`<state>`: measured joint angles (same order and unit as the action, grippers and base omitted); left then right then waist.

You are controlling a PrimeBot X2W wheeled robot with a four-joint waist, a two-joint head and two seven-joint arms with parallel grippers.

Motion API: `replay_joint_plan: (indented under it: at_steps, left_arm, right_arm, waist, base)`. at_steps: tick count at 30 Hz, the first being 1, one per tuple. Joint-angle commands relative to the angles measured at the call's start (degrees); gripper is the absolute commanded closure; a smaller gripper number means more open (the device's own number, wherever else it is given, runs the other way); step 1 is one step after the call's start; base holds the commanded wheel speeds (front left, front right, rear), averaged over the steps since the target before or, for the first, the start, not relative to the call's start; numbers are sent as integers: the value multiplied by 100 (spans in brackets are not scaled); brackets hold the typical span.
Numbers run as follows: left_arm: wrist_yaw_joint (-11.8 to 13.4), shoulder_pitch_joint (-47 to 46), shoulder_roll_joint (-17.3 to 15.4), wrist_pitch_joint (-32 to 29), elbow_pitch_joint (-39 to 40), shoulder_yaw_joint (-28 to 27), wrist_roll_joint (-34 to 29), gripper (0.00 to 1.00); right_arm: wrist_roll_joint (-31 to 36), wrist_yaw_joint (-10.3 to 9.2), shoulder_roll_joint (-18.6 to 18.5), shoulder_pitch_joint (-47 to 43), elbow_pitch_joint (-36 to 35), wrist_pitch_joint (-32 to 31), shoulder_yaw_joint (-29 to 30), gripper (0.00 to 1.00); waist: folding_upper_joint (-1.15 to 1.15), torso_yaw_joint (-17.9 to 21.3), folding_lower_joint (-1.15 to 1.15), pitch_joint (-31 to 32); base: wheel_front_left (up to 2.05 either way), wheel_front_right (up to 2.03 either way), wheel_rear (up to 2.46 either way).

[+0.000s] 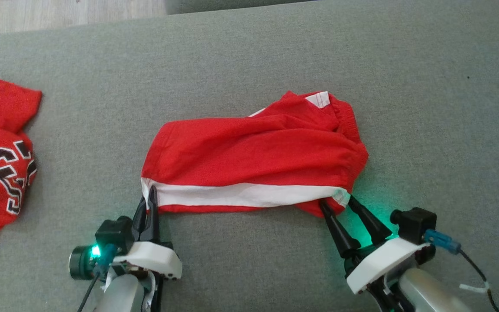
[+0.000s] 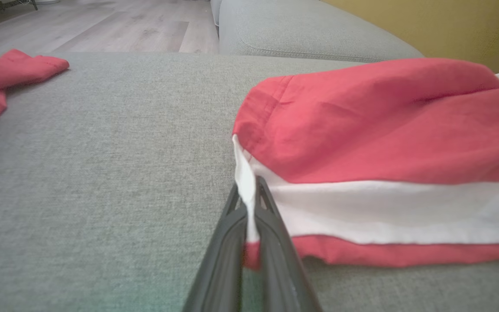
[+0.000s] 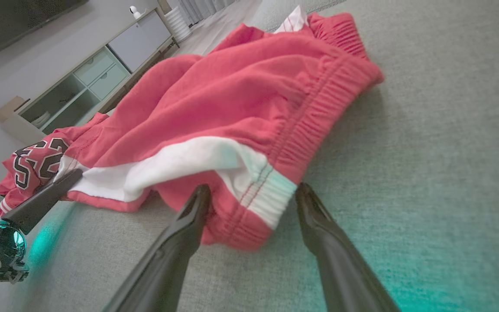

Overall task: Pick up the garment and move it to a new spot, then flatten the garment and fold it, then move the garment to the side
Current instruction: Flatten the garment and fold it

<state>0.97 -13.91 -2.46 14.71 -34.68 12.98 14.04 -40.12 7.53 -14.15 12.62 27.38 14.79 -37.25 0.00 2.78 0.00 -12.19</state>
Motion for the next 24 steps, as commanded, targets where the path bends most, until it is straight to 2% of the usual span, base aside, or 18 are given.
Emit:
replay_joint_plan:
  at_steps: [1, 8, 11, 12, 14, 17, 18, 20, 24]
  left_arm:
    - [-24, -203, -42, 29, 166, -209, -64, 100]
    - [-37, -174, -42, 29, 145, -228, -68, 100]
    - [-41, -179, -42, 29, 135, -229, -76, 100]
    - [-42, -182, -42, 29, 132, -229, -79, 100]
    - [-40, -190, -42, 29, 131, -231, -82, 100]
    - [-42, -197, -42, 29, 125, -235, -85, 100]
    - [-45, -195, -42, 29, 122, -239, -85, 100]
    - [-48, -184, -42, 29, 115, -253, -88, 100]
    - [-49, -151, -42, 29, 101, -278, -103, 100]
  right_arm:
    - [-50, -4, -95, 153, -201, 21, -96, 0]
    - [-209, -4, -206, 63, -470, 21, -128, 13]
    - [-236, -4, -252, 44, -507, 21, -185, 31]
    - [-256, -4, -254, 44, -521, 21, -191, 42]
    - [-271, -4, -265, 52, -535, 21, -196, 39]
    - [-286, -4, -290, 39, -567, 21, -170, 26]
    - [-291, -4, -297, 25, -590, 21, -148, 24]
    - [-297, -4, -303, -12, -657, 21, -83, 28]
    - [-306, -4, -303, -59, -741, 21, -33, 27]
  waist:
    - [0, 1, 0, -3]
    - [0, 20, 0, 2]
    - [0, 27, 0, -1]
    - [0, 30, 0, -1]
    - [0, 35, 0, -5]
    - [0, 37, 0, 3]
    - [0, 38, 0, 11]
    - [0, 46, 0, 31]
    - [0, 63, 0, 59]
  base:
    - [0, 0, 0]
    - [0, 0, 0]
    - [0, 0, 0]
    - [0, 0, 0]
    - [0, 0, 0]
    - [0, 0, 0]
    - [0, 0, 0]
    - [0, 0, 0]
    - [0, 0, 0]
